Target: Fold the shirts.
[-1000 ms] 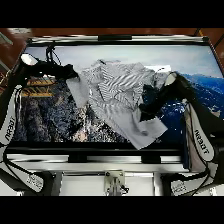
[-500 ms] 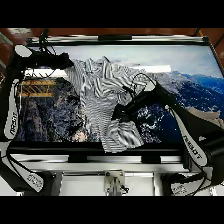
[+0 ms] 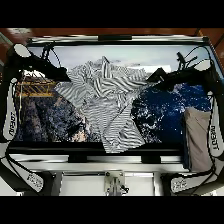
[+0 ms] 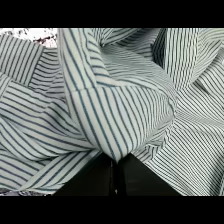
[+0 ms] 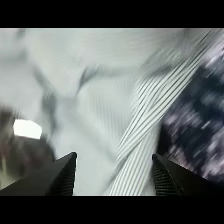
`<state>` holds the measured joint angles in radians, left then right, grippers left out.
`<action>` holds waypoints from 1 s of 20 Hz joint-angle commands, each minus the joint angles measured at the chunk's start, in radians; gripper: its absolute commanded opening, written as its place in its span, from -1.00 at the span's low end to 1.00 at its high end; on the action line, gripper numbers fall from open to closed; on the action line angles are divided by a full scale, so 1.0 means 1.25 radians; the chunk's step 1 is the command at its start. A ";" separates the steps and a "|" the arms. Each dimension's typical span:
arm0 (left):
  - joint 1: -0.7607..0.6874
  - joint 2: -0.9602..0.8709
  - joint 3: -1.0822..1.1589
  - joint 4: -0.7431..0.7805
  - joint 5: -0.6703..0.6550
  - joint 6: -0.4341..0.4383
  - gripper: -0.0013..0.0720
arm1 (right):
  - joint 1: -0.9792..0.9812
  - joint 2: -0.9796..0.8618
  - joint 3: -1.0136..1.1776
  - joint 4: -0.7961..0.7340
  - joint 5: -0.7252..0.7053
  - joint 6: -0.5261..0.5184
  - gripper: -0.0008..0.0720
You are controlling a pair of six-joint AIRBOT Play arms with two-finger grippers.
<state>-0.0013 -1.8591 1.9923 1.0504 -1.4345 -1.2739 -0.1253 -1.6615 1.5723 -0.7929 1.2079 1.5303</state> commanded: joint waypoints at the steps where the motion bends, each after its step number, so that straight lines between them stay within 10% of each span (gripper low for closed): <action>1: -0.021 0.021 0.001 0.017 -0.043 0.008 -0.83 | -0.042 -0.110 0.132 -0.100 -0.123 0.094 0.65; 15: -0.031 0.042 0.001 0.019 -0.041 0.007 -0.83 | 0.060 -0.396 0.342 -0.086 -0.107 0.104 0.60; 16: -0.031 0.042 0.001 0.019 -0.041 0.007 -0.83 | 0.062 -0.398 0.342 -0.086 -0.101 0.103 0.36; 18: -0.031 0.042 0.001 0.019 -0.041 0.008 -0.83 | 0.063 -0.395 0.344 -0.084 -0.105 0.100 -0.75; 20: -0.030 0.042 0.001 0.020 -0.041 0.008 -0.83 | 0.060 -0.381 0.367 -0.086 -0.112 0.055 -0.75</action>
<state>-0.0402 -1.8069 1.9923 1.0740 -1.4857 -1.2644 -0.0551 -2.1468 2.0068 -0.8970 1.0706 1.6474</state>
